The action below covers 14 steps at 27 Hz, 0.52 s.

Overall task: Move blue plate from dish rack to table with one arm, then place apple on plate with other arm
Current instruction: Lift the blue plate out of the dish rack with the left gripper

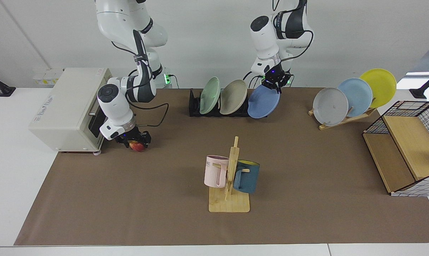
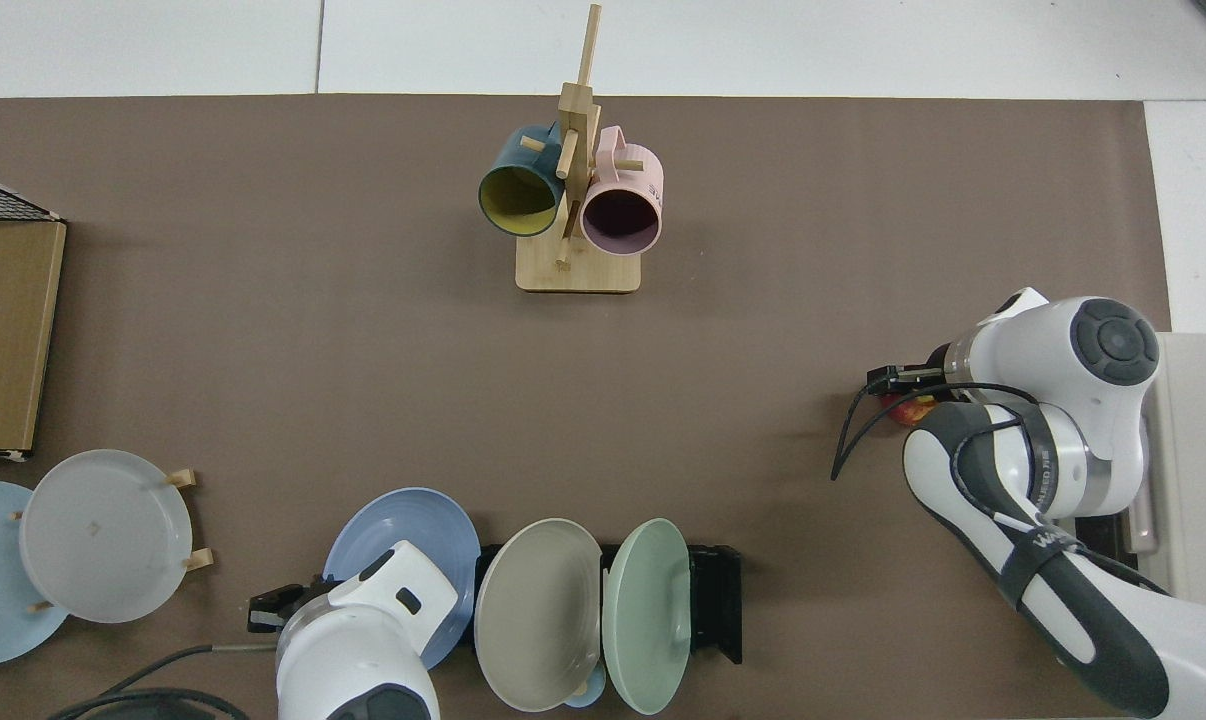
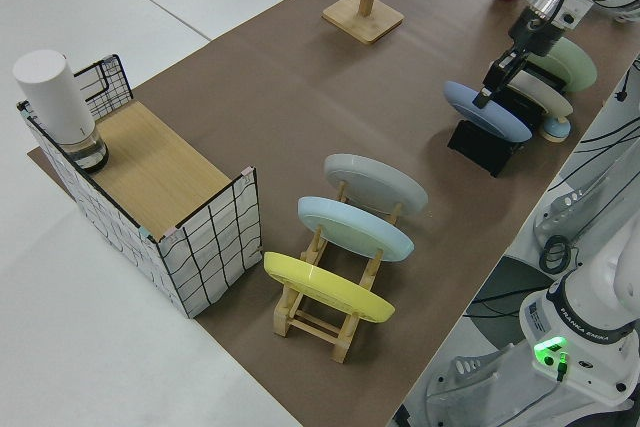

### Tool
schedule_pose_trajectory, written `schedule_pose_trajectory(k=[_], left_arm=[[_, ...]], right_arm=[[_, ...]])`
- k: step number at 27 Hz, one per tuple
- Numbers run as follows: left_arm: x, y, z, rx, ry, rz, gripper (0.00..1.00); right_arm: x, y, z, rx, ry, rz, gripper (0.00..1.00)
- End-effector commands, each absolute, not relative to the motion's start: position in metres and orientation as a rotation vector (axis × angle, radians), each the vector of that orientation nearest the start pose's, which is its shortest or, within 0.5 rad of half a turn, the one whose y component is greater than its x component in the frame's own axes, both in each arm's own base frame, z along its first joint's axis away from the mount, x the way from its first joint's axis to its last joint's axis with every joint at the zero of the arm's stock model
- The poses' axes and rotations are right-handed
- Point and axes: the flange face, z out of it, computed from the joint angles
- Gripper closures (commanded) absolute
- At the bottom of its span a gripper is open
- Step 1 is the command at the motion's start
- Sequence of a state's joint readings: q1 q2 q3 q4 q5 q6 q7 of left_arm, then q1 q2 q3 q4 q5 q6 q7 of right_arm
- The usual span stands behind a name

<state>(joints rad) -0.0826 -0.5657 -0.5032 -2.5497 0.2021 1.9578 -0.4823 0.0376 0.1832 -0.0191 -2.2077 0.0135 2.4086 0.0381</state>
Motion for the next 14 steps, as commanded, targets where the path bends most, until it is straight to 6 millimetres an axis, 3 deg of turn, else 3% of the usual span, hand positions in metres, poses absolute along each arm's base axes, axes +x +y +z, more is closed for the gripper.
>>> schedule_pose_trajectory(k=[1,8,14], left_arm=[[0.324,-0.211,0.46,-2.599,0.167,-0.227,1.0],[0.334,-0.208,0.48,-2.524,0.189,-0.301,1.0],[0.387,-0.181,0.522,-2.579,0.076,-0.329,1.0]], right_arm=[[0.548,0.012,0.298,-3.137,0.078,-0.036,0.83],[0.551,0.012,0.312,-3.136,0.076,-0.053,0.87],[0.553,0.011,0.351,-3.136,0.075,-0.029,0.87]])
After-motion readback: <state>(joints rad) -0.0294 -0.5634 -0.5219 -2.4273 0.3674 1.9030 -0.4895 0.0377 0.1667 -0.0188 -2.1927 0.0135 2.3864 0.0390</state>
